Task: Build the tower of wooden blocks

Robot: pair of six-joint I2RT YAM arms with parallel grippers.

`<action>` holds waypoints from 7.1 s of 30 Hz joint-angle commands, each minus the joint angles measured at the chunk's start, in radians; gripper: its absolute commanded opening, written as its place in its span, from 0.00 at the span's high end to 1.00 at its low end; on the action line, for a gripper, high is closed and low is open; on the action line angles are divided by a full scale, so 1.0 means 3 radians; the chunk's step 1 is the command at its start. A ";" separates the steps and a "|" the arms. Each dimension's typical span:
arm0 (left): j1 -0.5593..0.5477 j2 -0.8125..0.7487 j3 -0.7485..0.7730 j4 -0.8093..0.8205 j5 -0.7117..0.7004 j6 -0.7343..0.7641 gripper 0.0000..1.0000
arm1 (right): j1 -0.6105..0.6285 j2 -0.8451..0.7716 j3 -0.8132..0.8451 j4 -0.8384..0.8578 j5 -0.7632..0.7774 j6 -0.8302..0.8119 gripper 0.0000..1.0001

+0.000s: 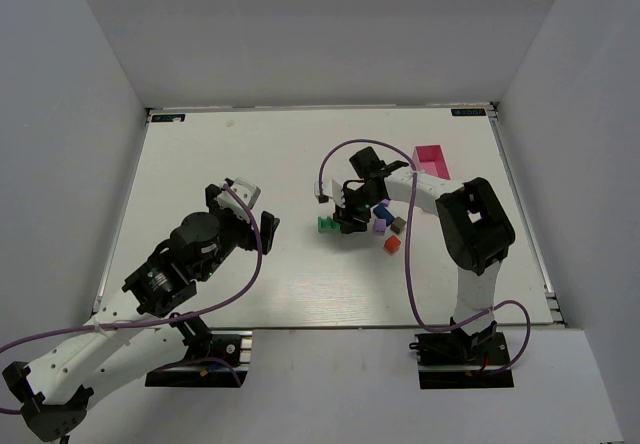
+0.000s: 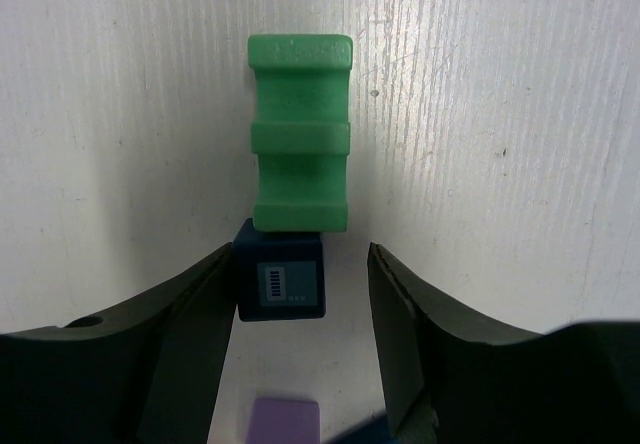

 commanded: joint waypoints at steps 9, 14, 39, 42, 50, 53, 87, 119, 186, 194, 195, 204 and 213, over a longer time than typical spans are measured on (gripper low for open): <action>0.0013 -0.0008 -0.0006 0.0043 0.0033 0.0007 0.00 | 0.0017 0.0031 0.0031 0.0007 -0.0077 -0.0036 0.44; 0.0013 -0.0008 -0.0006 0.0043 0.0033 0.0007 0.00 | 0.0022 0.0041 0.0046 -0.0003 -0.0087 -0.0051 0.46; 0.0013 -0.0008 -0.0006 0.0043 0.0033 0.0007 0.00 | 0.0033 0.0031 0.0067 -0.0059 -0.0138 -0.0138 0.60; 0.0013 -0.0008 -0.0006 0.0043 0.0033 0.0007 0.00 | 0.0033 0.0041 0.0062 -0.0049 -0.0138 -0.0138 0.60; 0.0013 -0.0008 -0.0006 0.0043 0.0033 0.0007 0.00 | 0.0048 0.0057 0.0072 -0.0044 -0.0138 -0.0133 0.61; 0.0013 -0.0008 -0.0006 0.0043 0.0033 0.0007 0.00 | 0.0048 0.0062 0.0072 -0.0049 -0.0138 -0.0123 0.61; 0.0013 -0.0008 -0.0006 0.0043 0.0033 0.0007 0.00 | -0.0008 -0.0137 -0.0112 0.0079 0.0036 -0.0056 0.10; 0.0044 0.1551 0.0623 -0.0085 0.0611 -0.0300 0.79 | -0.0520 -0.2234 -0.1082 -0.0032 0.0155 0.0497 0.80; 0.0044 0.0805 0.0142 -0.0008 0.0529 -0.0019 0.14 | -0.0581 -0.0716 -0.0705 -0.0013 0.0092 -0.0782 0.62; 0.0044 0.0805 0.0111 0.0023 0.0499 -0.0019 0.14 | -0.0571 -0.0884 -0.0557 -0.0233 -0.0061 -0.0752 0.98; 0.0044 0.0805 0.0111 0.0023 0.0499 -0.0019 0.14 | -0.0561 -0.0910 -0.0537 -0.0253 -0.0102 -0.0736 0.99; 0.0044 0.0805 0.0111 0.0023 0.0468 -0.0019 0.14 | -0.0387 -0.0946 -0.0194 -0.0478 -0.0276 -0.0542 1.00; 0.0044 0.0805 0.0111 0.0023 0.0437 -0.0019 0.14 | -0.0080 -0.0695 0.0281 -0.0637 -0.0133 -0.0368 1.00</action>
